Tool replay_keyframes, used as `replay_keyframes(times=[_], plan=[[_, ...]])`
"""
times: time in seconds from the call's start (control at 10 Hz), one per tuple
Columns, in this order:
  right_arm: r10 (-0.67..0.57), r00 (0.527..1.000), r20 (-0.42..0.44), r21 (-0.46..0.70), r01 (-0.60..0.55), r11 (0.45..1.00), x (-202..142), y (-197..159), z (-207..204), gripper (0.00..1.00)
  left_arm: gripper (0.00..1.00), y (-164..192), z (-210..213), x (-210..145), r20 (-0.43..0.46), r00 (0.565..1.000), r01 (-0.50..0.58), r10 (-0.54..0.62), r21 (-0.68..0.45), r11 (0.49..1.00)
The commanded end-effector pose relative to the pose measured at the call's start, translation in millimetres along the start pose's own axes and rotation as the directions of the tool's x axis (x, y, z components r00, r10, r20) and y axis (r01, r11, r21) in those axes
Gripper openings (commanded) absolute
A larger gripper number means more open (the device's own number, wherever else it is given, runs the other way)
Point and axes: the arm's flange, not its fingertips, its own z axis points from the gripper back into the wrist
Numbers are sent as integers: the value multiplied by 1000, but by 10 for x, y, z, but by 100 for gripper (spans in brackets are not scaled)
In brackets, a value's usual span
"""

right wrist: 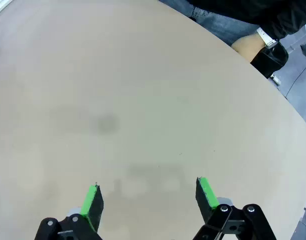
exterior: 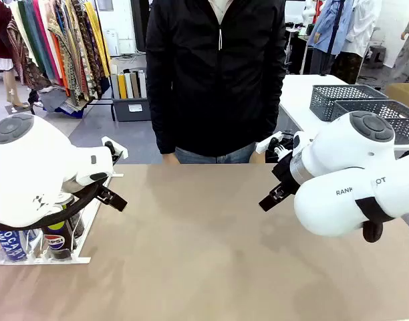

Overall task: Retrieve and store the cans from the dispenser.
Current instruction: Pick up one can from the Automatic Can Dispenser and place it in the middle of the table.

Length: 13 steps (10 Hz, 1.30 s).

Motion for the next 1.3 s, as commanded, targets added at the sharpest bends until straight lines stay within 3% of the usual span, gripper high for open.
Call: replay_keyframes(times=[0.0,1.2], plan=[[0,1000,0,0,0,1000,0,0,0,100,100,0,2,1,0,1000,0,0,0,1000],[0,1000,0,0,0,1000,0,0,0,100,100,0,2,1,0,1000,0,0,0,1000]])
